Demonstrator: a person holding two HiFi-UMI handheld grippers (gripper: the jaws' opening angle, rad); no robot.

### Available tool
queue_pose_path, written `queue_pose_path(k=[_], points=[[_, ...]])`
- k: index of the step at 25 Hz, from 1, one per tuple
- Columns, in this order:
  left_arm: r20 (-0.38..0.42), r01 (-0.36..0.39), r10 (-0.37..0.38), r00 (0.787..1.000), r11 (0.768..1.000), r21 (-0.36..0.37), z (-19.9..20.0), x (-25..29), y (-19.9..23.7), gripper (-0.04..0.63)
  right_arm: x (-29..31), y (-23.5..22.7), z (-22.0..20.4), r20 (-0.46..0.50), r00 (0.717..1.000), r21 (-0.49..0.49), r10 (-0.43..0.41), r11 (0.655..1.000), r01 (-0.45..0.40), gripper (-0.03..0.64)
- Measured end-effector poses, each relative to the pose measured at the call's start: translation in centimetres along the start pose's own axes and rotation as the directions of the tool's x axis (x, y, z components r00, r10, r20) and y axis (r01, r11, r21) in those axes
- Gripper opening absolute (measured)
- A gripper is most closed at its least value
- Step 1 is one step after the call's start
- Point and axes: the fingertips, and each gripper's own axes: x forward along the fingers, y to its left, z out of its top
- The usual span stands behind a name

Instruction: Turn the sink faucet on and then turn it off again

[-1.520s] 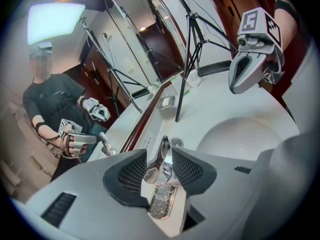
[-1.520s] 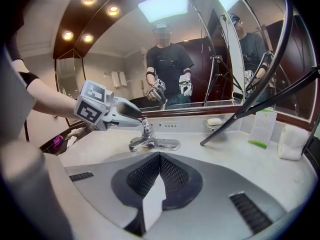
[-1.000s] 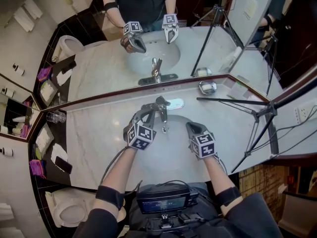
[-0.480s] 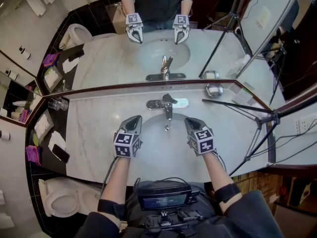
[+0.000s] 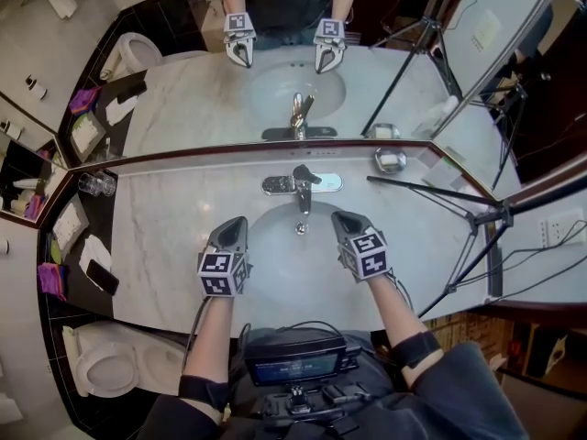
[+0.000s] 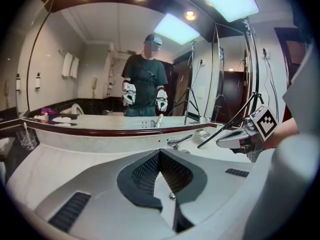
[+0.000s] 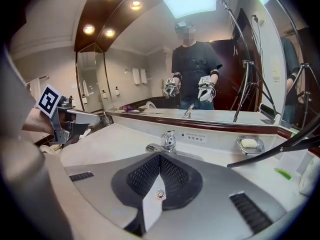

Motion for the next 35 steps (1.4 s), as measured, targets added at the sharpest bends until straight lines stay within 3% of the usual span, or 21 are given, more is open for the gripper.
queue_pose_path(k=[4,8,12,15,17,18,21,23,26,31,35], points=[[-0.008,0.003,-0.003,1.0,1.0,0.013,-0.2,0.2,-0.1,0.003,0.3,-0.3,0.0,0.003,1.0,-0.036,-0.012,0.999,0.012,0.02],[-0.017,0.013,-0.013,1.0,1.0,0.009,-0.5,0.5,-0.4,0.003,0.9,0.0,1.1,-0.026,0.999,-0.179,-0.024,0.984,0.019,0.021],[-0.026,0.019,-0.019,0.999,1.0,-0.013,-0.9,0.8,-0.5,0.003,2.5,-0.3,2.0,-0.051,0.998,-0.334,-0.036,0.942,0.017,0.051],[-0.031,0.015,-0.015,0.999,1.0,-0.002,-1.0,0.9,-0.3,0.003,4.0,-0.5,2.4,-0.071,0.997,-0.46,-0.037,0.888,0.0,0.1],[-0.033,0.013,-0.013,0.999,1.0,-0.002,-1.0,0.9,-0.2,0.003,5.0,-0.5,2.6,-0.089,0.995,-0.574,-0.049,0.819,-0.011,0.153],[-0.034,0.013,-0.013,0.999,1.0,-0.004,-1.1,0.8,-0.1,0.003,5.4,-0.5,2.8,-0.097,0.993,-0.64,-0.06,0.769,-0.016,0.169],[-0.035,0.013,-0.013,0.999,1.0,-0.009,-1.2,0.8,-0.1,0.003,6.7,-0.4,3.4,-0.12,0.989,-0.815,-0.091,0.578,-0.045,0.222],[-0.036,0.012,-0.012,0.999,1.0,-0.011,-1.3,0.9,-0.1,0.003,7.6,-0.3,3.5,-0.143,0.985,-0.881,-0.1,0.466,-0.08,0.247],[-0.038,0.011,-0.012,0.999,1.0,-0.015,-1.5,0.8,-0.1,0.003,9.0,-0.3,3.7,-0.161,0.98,-0.934,-0.118,0.338,-0.113,0.247],[-0.043,0.009,-0.01,0.999,1.0,-0.021,-2.0,0.8,-0.1,0.003,10.7,-0.2,2.8,-0.231,0.964,-0.956,-0.132,0.218,-0.199,0.245],[-0.047,0.008,-0.009,0.999,1.0,-0.025,-2.5,0.9,-0.2,0.003,11.2,-0.5,1.7,-0.256,0.957,-0.956,-0.137,0.183,-0.229,0.199]])
